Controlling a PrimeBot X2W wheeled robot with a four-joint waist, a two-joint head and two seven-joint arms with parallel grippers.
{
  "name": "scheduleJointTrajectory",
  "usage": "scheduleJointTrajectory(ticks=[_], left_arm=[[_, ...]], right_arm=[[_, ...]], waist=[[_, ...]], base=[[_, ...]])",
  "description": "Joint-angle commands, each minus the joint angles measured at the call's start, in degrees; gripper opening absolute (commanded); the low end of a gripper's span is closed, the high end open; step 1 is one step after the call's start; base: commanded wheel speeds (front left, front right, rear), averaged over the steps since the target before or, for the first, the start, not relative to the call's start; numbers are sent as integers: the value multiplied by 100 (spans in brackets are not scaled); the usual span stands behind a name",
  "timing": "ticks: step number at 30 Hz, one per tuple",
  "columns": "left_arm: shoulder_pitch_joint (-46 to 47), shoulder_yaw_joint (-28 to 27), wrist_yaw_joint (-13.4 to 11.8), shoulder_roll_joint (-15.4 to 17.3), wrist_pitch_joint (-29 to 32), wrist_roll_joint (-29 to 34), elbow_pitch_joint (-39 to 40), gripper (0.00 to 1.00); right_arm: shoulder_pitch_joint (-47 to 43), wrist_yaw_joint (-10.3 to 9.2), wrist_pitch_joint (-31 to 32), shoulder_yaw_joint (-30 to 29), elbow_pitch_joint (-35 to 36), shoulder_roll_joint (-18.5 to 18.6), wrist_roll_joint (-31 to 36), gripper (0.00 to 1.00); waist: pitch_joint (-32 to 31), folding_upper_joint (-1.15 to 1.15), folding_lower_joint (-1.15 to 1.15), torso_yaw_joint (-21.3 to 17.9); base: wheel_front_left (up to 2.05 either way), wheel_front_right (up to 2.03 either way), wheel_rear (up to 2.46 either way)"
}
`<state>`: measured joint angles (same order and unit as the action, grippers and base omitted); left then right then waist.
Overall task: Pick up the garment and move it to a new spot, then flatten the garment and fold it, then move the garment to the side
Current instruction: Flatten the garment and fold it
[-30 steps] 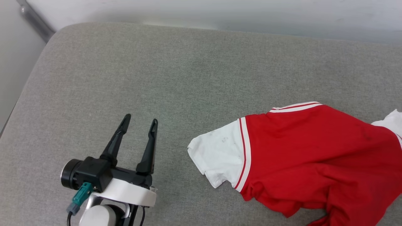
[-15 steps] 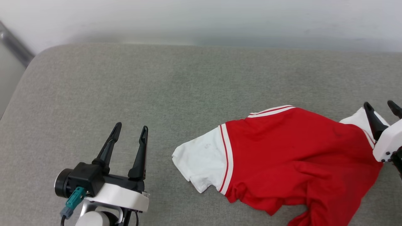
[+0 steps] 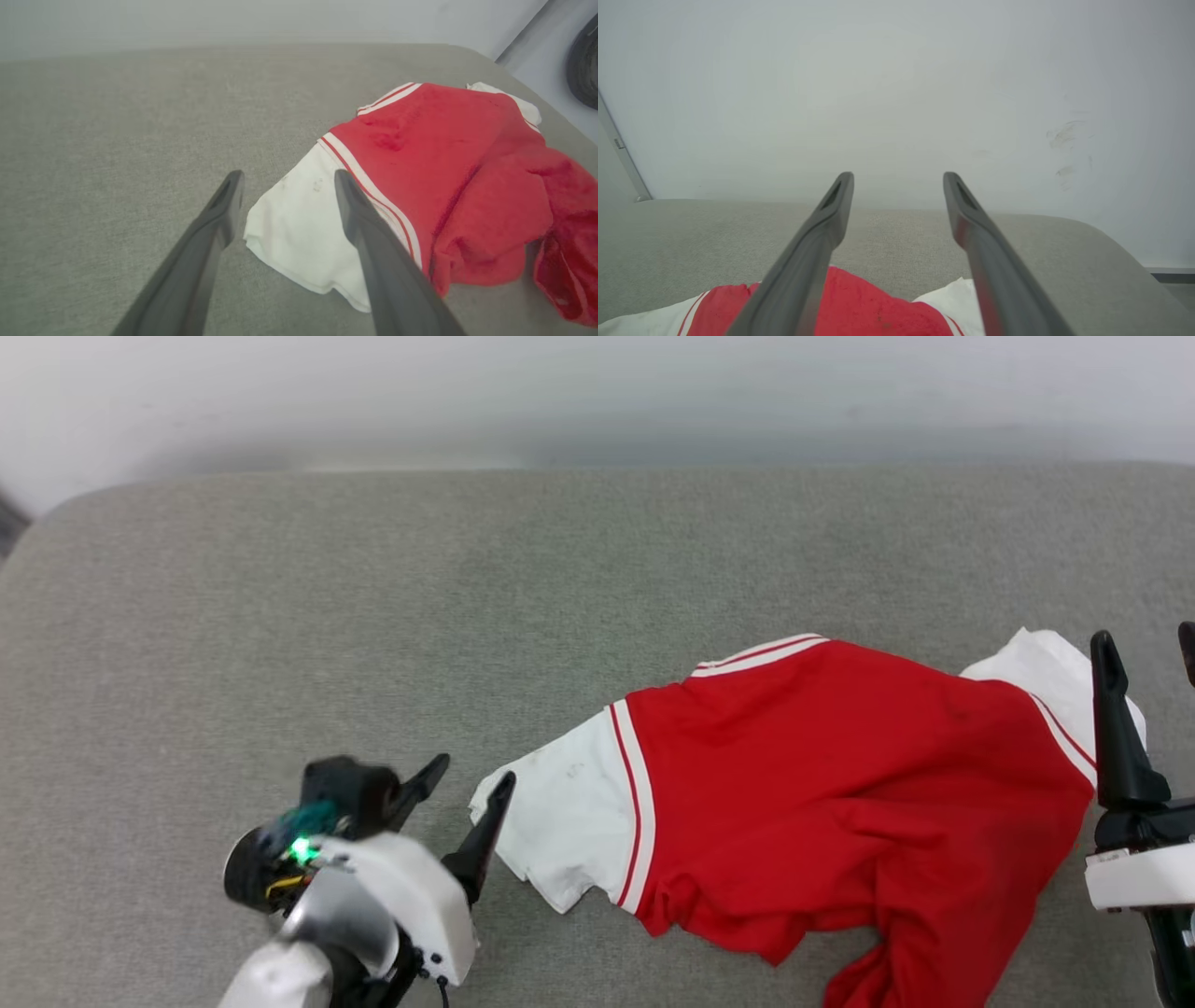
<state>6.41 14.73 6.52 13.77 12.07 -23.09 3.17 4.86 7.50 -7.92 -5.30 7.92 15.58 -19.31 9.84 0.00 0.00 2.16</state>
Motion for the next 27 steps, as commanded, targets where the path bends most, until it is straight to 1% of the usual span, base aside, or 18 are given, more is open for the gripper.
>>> scheduleJointTrajectory(ticks=[1,3,4,6,8,11,13,16,19,20,21,24,27], left_arm=[[90,51,-15,35,263,-40,4,100],[272,202,-20,222,1108,-38,-20,100],[379,250,-46,267,1438,-41,-23,100],[563,302,-123,295,1923,-62,-42,100],[686,361,-182,346,2264,-4,-131,100],[890,428,-244,386,2535,79,-316,100],[1022,461,-297,452,2592,237,-476,100],[1111,517,-342,447,2592,328,-744,100],[1095,609,-274,425,2698,252,-1059,100],[1055,654,-239,411,2745,209,-1153,58],[1032,685,-210,403,2782,163,-1236,0],[1020,669,-184,433,2654,123,-1374,0],[1117,485,-279,505,2321,157,-1444,0]], right_arm=[[-85,-2,44,-35,69,-50,27,100],[-147,-2,107,-31,253,-90,107,100],[-171,-2,121,-14,300,-95,152,100],[-162,-2,88,27,393,-104,203,100],[-140,-2,61,69,432,-143,210,100],[-135,-2,22,97,447,-186,203,100],[-126,-2,-10,132,444,-193,188,100],[-98,-2,-48,163,422,-199,169,100],[-63,-2,-72,199,395,-202,163,100],[-48,-2,-75,214,387,-198,163,100],[-37,-2,-77,227,376,-192,162,100],[-38,-2,-92,247,336,-176,152,100],[-39,-2,-58,256,288,-155,156,100]], waist=[[75,0,0,-58],[156,0,0,-108],[196,0,0,-131],[294,0,0,-188],[394,0,0,-246],[537,0,0,-298],[617,0,0,-333],[685,0,0,-377],[732,0,0,-407],[741,0,0,-415],[747,0,0,-422],[752,0,0,-431],[731,0,0,-415]], base=[[0,0,0],[0,0,0],[0,0,0],[0,0,0],[0,0,0],[0,0,0],[0,0,0],[0,0,0],[0,0,0],[0,0,0],[0,0,0],[0,0,0],[0,0,0]])
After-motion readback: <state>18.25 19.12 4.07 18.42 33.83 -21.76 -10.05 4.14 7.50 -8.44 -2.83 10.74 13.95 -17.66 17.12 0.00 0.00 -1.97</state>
